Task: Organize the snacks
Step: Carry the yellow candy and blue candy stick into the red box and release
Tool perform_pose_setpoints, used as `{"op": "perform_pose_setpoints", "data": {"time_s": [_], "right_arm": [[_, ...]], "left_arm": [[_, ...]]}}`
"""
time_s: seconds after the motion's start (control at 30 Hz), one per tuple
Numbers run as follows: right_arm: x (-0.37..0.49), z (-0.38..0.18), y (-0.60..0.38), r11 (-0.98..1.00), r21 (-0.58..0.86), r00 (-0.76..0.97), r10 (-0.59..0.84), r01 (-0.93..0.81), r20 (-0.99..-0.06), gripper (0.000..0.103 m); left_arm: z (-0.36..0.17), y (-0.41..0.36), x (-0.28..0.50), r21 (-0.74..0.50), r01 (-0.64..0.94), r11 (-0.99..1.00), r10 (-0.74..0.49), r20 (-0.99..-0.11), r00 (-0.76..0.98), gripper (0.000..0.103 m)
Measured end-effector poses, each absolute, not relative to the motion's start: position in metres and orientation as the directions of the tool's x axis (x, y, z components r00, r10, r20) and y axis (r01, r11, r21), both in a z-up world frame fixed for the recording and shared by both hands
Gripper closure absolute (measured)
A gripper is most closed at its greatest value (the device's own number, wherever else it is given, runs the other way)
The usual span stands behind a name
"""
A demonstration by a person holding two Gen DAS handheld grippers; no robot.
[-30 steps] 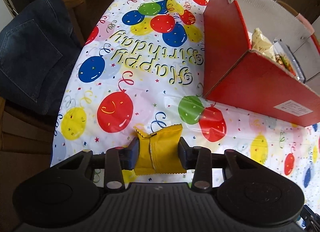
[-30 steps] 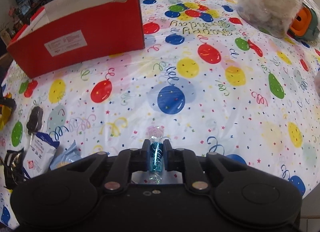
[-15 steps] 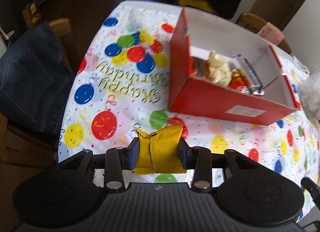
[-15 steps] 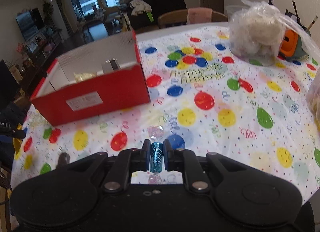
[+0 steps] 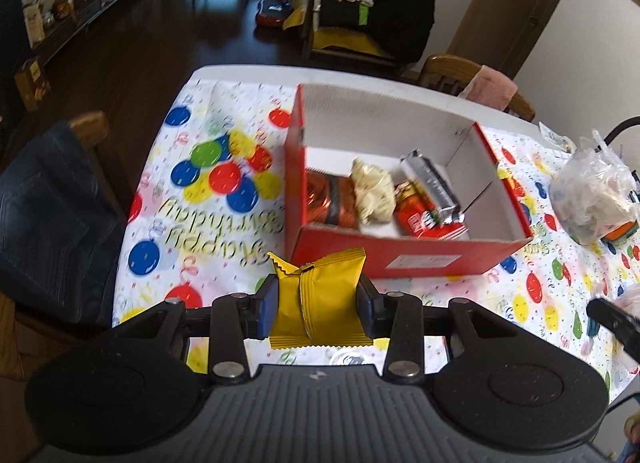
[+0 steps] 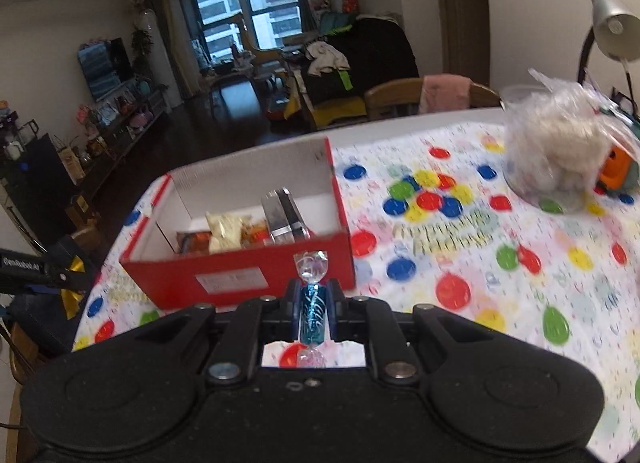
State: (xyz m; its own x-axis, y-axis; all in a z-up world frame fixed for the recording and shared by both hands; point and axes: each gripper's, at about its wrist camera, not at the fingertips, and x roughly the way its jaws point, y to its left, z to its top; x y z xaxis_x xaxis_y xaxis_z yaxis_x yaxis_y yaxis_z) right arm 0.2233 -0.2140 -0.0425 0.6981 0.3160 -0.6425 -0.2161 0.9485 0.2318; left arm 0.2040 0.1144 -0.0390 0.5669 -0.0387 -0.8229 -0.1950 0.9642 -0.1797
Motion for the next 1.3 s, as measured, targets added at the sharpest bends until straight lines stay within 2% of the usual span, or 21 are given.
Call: {"op": "perform_pose_setpoints", "data": {"time_s": [0.4, 0.73, 0.83, 0.97, 1.07, 1.13, 1.2, 1.3], "right_arm": [[0.278, -0.033, -0.186, 0.928, 0.205, 0.679, 0.368, -0.311, -0.635, 0.092], [0.331, -0.044, -0.183, 0.921, 0.201, 0.64, 0.379, -0.335, -0.668, 0.092], [0.333, -0.052, -0.187, 0.907, 0.183, 0.601, 0.392, -0.38, -0.697, 0.082], [0.327, -0.073, -0.197, 0.886, 0.14, 0.552, 0.391, -0.442, -0.736, 0.081], [0.324, -0.089, -0.207, 0.86, 0.142, 0.489, 0.407, -0.491, -0.772, 0.076], [0.322, -0.101, -0.209, 0.825, 0.131, 0.443, 0.42, -0.55, -0.792, 0.067], [0.319, -0.112, -0.208, 0.789, 0.1, 0.407, 0.415, -0.606, -0.814, 0.062], [0.318, -0.129, -0.204, 0.739, 0.078, 0.349, 0.405, -0.669, -0.845, 0.062]], "left_arm": [[-0.026, 0.093, 0.246, -0.156, -0.148, 0.977, -0.04, -0.806, 0.591, 0.064], [-0.039, 0.088, 0.292, -0.11, -0.164, 0.98, -0.003, -0.837, 0.547, 0.064], [-0.045, 0.089, 0.296, -0.117, -0.172, 0.978, -0.007, -0.844, 0.536, 0.064], [-0.05, 0.087, 0.29, -0.118, -0.178, 0.977, -0.005, -0.847, 0.531, 0.064], [-0.05, 0.084, 0.281, -0.111, -0.167, 0.98, -0.003, -0.841, 0.541, 0.064], [-0.049, 0.081, 0.274, -0.116, -0.16, 0.98, -0.01, -0.837, 0.547, 0.064], [-0.049, 0.078, 0.267, -0.129, -0.154, 0.98, -0.024, -0.835, 0.55, 0.064], [-0.05, 0.072, 0.257, -0.143, -0.139, 0.98, -0.044, -0.834, 0.549, 0.064]]}}
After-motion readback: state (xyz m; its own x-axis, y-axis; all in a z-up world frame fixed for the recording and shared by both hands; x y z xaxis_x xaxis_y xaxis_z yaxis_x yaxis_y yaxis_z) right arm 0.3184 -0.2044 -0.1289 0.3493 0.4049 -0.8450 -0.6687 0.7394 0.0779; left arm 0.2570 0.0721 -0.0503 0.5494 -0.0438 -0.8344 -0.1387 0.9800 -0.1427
